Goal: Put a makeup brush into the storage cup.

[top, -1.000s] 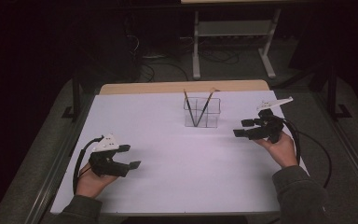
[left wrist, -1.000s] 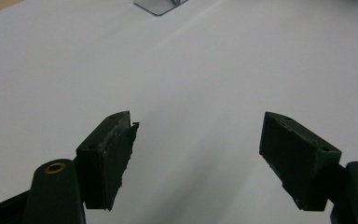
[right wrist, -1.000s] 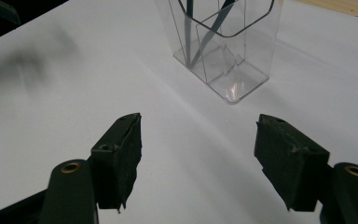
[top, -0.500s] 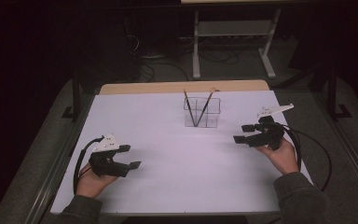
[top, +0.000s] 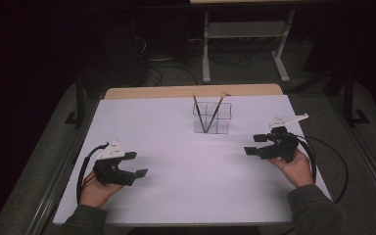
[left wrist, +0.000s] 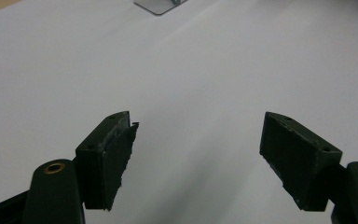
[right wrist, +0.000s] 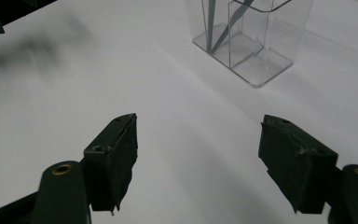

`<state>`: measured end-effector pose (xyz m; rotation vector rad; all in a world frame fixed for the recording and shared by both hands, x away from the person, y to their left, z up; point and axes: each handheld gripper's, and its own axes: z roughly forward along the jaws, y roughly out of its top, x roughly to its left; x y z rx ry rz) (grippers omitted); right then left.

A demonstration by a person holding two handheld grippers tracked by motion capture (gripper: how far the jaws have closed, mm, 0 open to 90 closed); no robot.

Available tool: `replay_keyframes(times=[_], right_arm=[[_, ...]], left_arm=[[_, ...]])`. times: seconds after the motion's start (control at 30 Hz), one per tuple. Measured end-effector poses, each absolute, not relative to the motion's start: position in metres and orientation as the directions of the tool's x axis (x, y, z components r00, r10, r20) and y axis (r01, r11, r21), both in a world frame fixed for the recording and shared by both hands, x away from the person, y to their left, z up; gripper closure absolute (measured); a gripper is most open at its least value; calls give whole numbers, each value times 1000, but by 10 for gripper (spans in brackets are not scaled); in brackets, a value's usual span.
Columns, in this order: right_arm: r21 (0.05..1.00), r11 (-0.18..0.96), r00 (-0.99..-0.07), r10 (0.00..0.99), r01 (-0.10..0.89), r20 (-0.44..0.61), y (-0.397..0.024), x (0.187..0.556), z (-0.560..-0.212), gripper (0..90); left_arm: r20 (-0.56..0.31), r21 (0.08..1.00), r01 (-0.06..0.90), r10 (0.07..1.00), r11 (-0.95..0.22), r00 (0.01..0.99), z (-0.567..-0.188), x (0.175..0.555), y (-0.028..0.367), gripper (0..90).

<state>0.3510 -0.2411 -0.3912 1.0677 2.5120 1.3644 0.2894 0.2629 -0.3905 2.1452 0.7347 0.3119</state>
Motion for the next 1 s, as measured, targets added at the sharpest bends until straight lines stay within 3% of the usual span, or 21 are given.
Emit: replay_keyframes(times=[1.0], right_arm=[[781,341,-755,611,523,238,-244,324,-398,243]], left_arm=[[-28,782,394,604,-483,797,-390,289,265,243]])
